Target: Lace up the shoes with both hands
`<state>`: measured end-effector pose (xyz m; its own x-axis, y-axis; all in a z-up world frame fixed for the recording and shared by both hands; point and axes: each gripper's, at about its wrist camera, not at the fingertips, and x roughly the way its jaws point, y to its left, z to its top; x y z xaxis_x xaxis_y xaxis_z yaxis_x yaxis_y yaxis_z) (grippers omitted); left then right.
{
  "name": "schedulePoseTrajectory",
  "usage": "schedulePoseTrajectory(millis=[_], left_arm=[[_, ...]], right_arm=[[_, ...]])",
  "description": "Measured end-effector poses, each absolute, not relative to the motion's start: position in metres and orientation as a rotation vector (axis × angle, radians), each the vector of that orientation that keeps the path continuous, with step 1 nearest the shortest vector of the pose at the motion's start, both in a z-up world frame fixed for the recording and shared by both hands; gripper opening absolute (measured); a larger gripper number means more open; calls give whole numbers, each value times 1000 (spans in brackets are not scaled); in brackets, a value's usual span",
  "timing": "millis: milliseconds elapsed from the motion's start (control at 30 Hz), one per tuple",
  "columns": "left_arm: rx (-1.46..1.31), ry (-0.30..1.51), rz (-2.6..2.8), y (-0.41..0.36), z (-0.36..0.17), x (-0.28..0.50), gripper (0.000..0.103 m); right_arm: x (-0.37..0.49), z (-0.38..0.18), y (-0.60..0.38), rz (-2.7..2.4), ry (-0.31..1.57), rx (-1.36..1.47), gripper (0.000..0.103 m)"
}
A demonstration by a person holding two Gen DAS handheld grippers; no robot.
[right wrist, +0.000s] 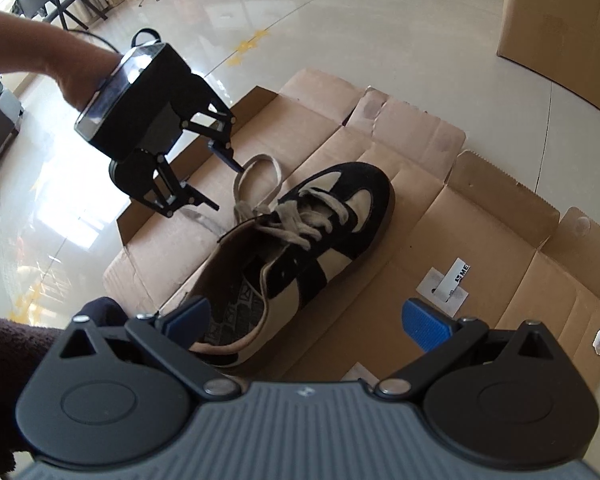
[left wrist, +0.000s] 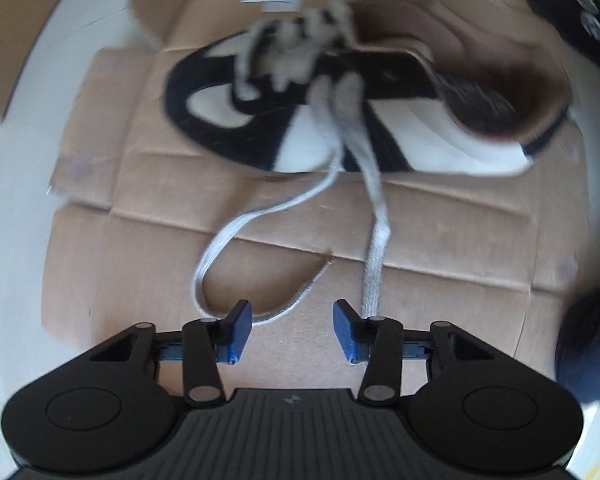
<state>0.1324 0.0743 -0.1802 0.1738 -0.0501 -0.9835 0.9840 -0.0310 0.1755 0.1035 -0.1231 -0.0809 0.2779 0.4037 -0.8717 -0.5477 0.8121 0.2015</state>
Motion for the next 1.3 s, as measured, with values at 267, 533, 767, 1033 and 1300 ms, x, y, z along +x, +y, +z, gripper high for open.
schedulePoseTrajectory(millis=[267, 533, 767, 1033, 1300], left_arm=[[1503, 975, -1311, 59, -197, 128, 36], [1491, 1082, -1258, 55, -203, 125, 0], [1455, 1166, -1144, 65, -164, 124, 0], [1571, 1137, -1050, 85, -62, 111, 0], [1651, 1098, -1015, 72, 5, 95, 0]], right_arm=[[105, -82, -123, 641, 1125, -152, 103], [106, -82, -127, 628, 1124, -147, 103], [103, -73, -125, 641, 1098, -149, 103], [98, -63, -112, 683, 1052, -128, 103], [95, -56, -97, 722, 1021, -106, 103]])
